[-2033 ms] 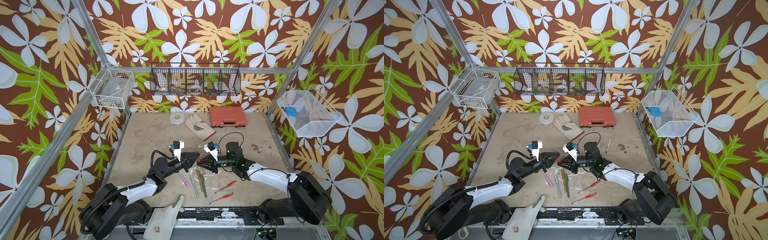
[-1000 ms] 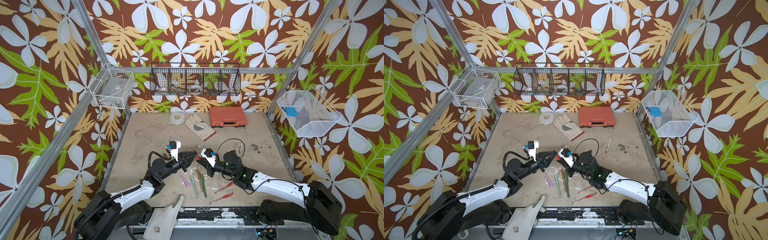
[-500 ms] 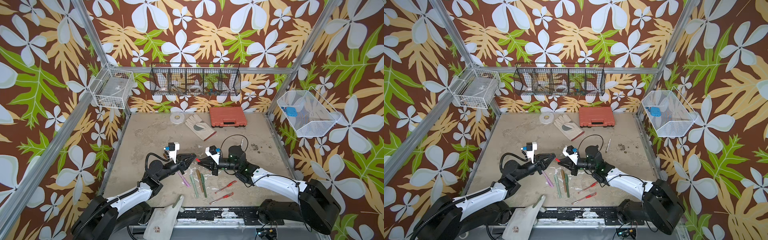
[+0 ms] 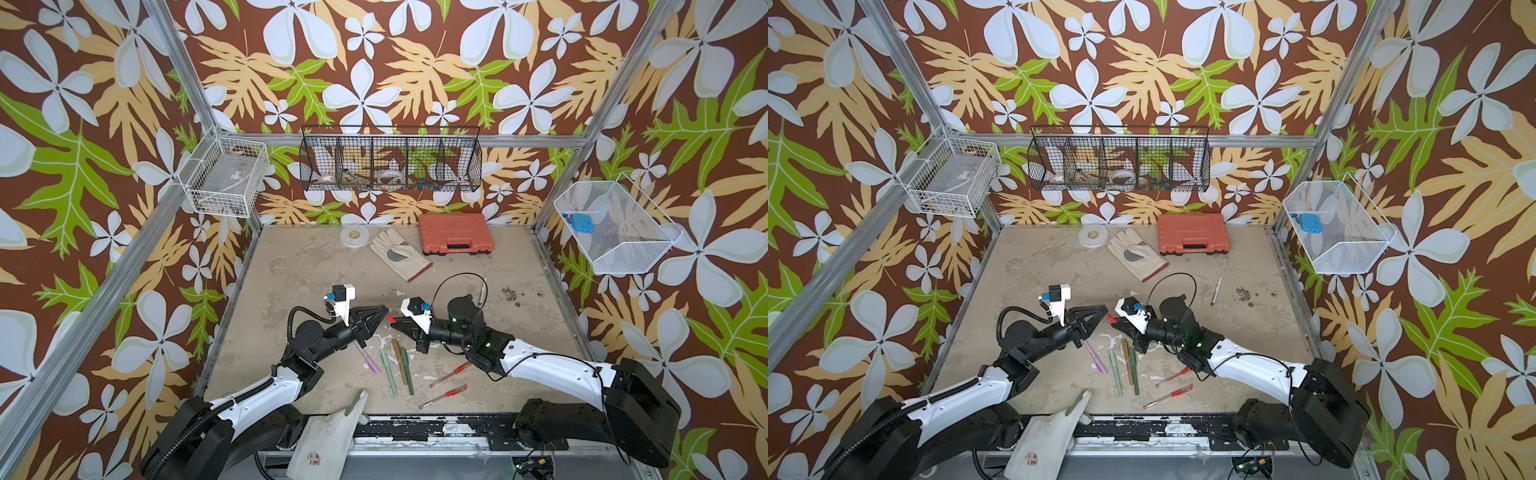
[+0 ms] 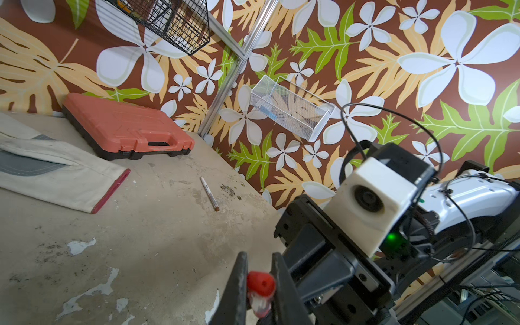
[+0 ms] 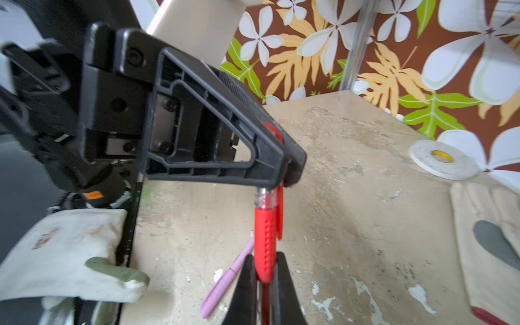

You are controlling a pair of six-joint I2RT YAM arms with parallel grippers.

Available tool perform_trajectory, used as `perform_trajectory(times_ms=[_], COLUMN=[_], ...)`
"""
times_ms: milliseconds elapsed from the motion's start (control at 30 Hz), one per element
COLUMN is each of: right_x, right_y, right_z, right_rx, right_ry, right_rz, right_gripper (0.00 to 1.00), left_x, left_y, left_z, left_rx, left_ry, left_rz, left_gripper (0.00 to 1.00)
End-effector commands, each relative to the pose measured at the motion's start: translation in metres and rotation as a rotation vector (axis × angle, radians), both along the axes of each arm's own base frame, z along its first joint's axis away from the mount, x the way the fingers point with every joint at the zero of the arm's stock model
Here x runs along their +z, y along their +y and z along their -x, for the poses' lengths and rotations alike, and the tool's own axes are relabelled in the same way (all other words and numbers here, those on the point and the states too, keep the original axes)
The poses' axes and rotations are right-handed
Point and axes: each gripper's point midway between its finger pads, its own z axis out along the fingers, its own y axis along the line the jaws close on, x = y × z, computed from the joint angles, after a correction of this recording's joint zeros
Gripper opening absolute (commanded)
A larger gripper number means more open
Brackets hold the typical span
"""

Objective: Remove pen caps from pens
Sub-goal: Open the pen cap on the pen.

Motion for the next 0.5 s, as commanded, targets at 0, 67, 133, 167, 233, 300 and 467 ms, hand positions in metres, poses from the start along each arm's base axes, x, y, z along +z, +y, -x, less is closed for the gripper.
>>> perform_trajectory(times_ms=[0,67,133,167,233,300,467], right_x=[-0.032,-0.033,-0.032,-0.030,-0.027,-0.025,-0.026], right_y=[-0.011,-0.010,-0.010,-0.009,-0.005,0.002,0.010], right_z=[-0.013,-0.018,-0.018,-0.017,-0.007,0.007,0.024], right_rx=[-0.155,-0.201,-0.213,-0.205,-0.148,-0.058,0.130], right_ry=[-0.072,-0.096,-0.104,-0.103,-0.093,-0.063,0.092], right_rz=[0.193,0.215,0.211,0.202,0.178,0.147,0.078], right_gripper=[0.00,0.00,0.00,0.00,0.00,0.00,0.00], left_x=[0.017,0.016,0.015,0.015,0.013,0.011,0.010], left_y=[0.011,0.012,0.014,0.015,0.015,0.015,0.016], left_z=[-0.009,-0.010,-0.011,-0.011,-0.012,-0.013,-0.013], left_rx=[0.085,0.092,0.103,0.109,0.112,0.111,0.119], left_ry=[-0.068,-0.066,-0.068,-0.071,-0.069,-0.064,-0.070], left_rz=[0.032,0.024,0.017,0.012,0.008,0.004,-0.005], left_gripper=[0.00,0.00,0.00,0.00,0.00,0.00,0.00])
